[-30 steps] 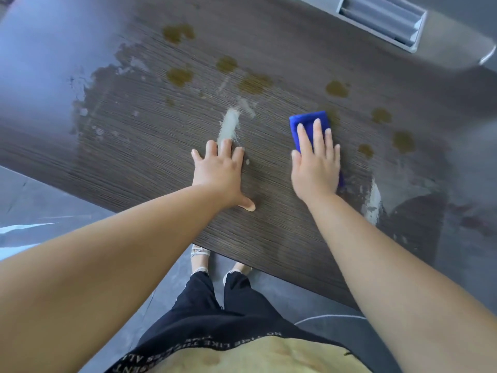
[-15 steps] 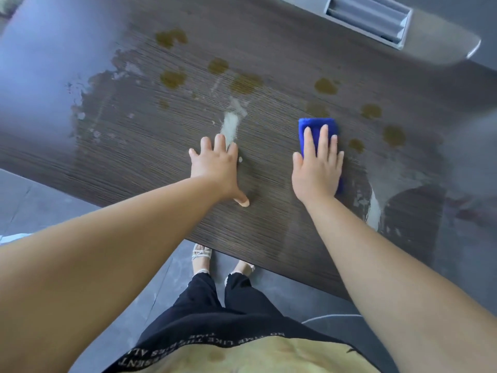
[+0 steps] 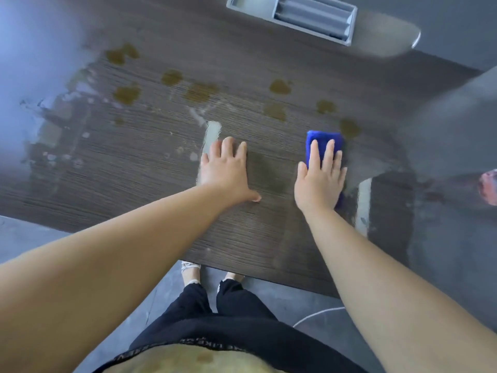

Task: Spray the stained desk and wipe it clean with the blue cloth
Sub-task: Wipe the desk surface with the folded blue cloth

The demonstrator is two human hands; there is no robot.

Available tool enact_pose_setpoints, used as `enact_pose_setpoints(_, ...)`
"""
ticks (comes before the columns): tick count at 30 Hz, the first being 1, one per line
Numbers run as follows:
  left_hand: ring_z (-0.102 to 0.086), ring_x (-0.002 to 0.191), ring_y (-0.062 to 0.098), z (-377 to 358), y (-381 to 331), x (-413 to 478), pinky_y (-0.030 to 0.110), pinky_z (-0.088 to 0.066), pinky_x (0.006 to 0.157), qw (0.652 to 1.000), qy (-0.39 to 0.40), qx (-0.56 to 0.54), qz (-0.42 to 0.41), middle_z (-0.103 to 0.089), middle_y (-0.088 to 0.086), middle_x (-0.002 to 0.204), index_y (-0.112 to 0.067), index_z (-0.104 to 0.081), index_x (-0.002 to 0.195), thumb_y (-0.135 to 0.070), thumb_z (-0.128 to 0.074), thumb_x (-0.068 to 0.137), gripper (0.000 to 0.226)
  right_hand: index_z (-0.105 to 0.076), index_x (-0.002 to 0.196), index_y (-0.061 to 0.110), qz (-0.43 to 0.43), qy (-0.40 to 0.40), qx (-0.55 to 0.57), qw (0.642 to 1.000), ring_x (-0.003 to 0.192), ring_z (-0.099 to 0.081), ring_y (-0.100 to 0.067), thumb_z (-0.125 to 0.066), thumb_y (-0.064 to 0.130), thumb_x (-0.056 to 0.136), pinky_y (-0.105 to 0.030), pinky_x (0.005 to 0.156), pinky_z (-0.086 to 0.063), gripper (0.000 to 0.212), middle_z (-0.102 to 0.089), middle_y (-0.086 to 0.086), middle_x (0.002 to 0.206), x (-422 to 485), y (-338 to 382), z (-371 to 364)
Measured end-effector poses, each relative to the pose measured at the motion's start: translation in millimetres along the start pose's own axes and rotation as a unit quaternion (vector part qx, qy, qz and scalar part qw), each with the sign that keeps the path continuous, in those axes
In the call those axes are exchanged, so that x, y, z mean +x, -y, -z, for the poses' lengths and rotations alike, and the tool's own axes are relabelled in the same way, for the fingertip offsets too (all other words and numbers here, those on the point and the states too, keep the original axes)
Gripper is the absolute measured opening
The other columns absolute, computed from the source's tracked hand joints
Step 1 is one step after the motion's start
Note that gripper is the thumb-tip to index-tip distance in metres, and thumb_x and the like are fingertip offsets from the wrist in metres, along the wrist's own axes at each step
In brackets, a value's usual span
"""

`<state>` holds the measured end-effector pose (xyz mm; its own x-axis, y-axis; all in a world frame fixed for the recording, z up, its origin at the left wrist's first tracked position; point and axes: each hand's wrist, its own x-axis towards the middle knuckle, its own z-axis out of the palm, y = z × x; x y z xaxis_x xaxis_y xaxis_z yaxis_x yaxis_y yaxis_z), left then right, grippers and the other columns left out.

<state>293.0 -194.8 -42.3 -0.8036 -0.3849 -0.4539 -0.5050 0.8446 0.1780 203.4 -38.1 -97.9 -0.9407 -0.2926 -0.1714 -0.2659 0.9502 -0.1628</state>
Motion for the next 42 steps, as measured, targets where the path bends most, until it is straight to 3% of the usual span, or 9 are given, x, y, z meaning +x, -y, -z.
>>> enact_pose_setpoints(6,0.003,0.143,0.03,-9.0,-17.2,8.1,0.065,-0.017,0.109,0.995,0.076,0.06,0.006,0.003,0.004,0.156,-0.022,0.0,0.15,-0.071,-0.074,0.053,0.131,-0.028,0.147,0.025,0.325,0.052,-0.067,0.942,0.142,-0.022,-0.03,-0.027,0.035,0.098,-0.047,0.114,-0.018,0.05,-0.023,-0.006,0.155,-41.0,-52.0,0.7)
enact_pose_setpoints(9,0.002,0.143,0.032,-3.9,-22.9,10.7,0.066,-0.019,0.108,0.993,0.093,0.073,0.015,0.003,0.006,0.156,-0.019,0.001,0.149,-0.07,-0.075,0.053,0.132,-0.027,0.147,0.023,0.242,0.044,-0.068,0.967,0.143,-0.019,-0.03,-0.026,0.034,0.099,-0.048,0.114,-0.017,0.049,-0.021,-0.007,0.156,-13.2,-79.9,12.4)
enact_pose_setpoints(12,-0.002,0.142,0.034,1.6,-31.1,13.8,0.067,-0.022,0.106,0.991,0.103,0.075,0.03,-0.002,0.007,0.154,-0.018,-0.004,0.149,-0.066,-0.078,0.051,0.131,-0.017,0.15,0.024,0.065,0.007,-0.033,0.997,0.145,-0.009,-0.031,-0.031,0.033,0.101,-0.049,0.116,-0.011,0.052,-0.008,-0.008,0.159,28.6,-51.7,14.5)
enact_pose_setpoints(14,-0.003,0.141,0.035,2.4,-32.7,14.2,0.067,-0.023,0.106,0.991,0.105,0.077,0.035,-0.003,0.007,0.153,-0.019,-0.005,0.149,-0.065,-0.08,0.051,0.131,-0.014,0.15,0.025,0.038,0.003,-0.021,0.999,0.145,-0.006,-0.03,-0.031,0.035,0.101,-0.048,0.116,-0.008,0.053,-0.004,-0.007,0.159,38.5,-21.8,10.9)
enact_pose_setpoints(22,-0.005,0.141,0.034,-1.2,-28.1,14.1,0.067,-0.021,0.107,0.992,0.098,0.071,0.034,-0.005,0.006,0.153,-0.02,-0.006,0.149,-0.064,-0.081,0.048,0.132,-0.03,0.146,0.025,0.34,0.05,-0.071,0.936,0.141,-0.024,-0.03,-0.028,0.037,0.097,-0.047,0.113,-0.021,0.05,-0.026,-0.006,0.154,-35.0,-67.5,5.9)
enact_pose_setpoints(29,0.009,0.144,0.034,-0.6,-48.3,14.3,0.062,-0.008,0.112,0.989,0.084,0.114,0.036,0.004,0.007,0.156,-0.018,0.003,0.149,-0.058,-0.079,0.059,0.129,-0.015,0.15,0.026,0.041,0.006,-0.015,0.999,0.145,-0.006,-0.03,-0.032,0.033,0.101,-0.046,0.116,-0.007,0.053,-0.006,-0.006,0.159,20.9,-57.0,13.0)
enact_pose_setpoints(36,0.014,0.144,0.034,7.7,-65.1,31.7,0.064,-0.006,0.11,0.989,0.069,0.129,0.017,0.011,0.005,0.157,-0.02,0.01,0.15,-0.075,-0.07,0.054,0.136,-0.031,0.145,0.025,0.331,0.041,-0.053,0.941,0.141,-0.025,-0.03,-0.031,0.035,0.097,-0.048,0.113,-0.021,0.049,-0.027,-0.006,0.154,-40.8,-109.9,10.7)
enact_pose_setpoints(38,0.013,0.144,0.032,4.0,-59.5,32.7,0.066,-0.008,0.109,0.99,0.08,0.111,0.037,0.011,0.003,0.157,-0.023,0.009,0.15,-0.077,-0.069,0.052,0.136,-0.034,0.144,0.023,0.27,0.024,-0.049,0.961,0.139,-0.028,-0.031,-0.031,0.034,0.096,-0.05,0.111,-0.024,0.049,-0.03,-0.008,0.153,-23.5,-135.6,16.8)
enact_pose_setpoints(42,0.006,0.144,0.031,2.9,-58.3,36.2,0.065,-0.021,0.107,0.991,0.101,0.069,0.063,0.005,0.001,0.156,-0.026,0.005,0.15,-0.074,-0.074,0.048,0.138,-0.021,0.149,0.024,-0.004,-0.02,0.011,1.0,0.144,-0.011,-0.031,-0.033,0.032,0.1,-0.05,0.115,-0.014,0.051,-0.01,-0.007,0.158,38.1,-115.3,24.5)
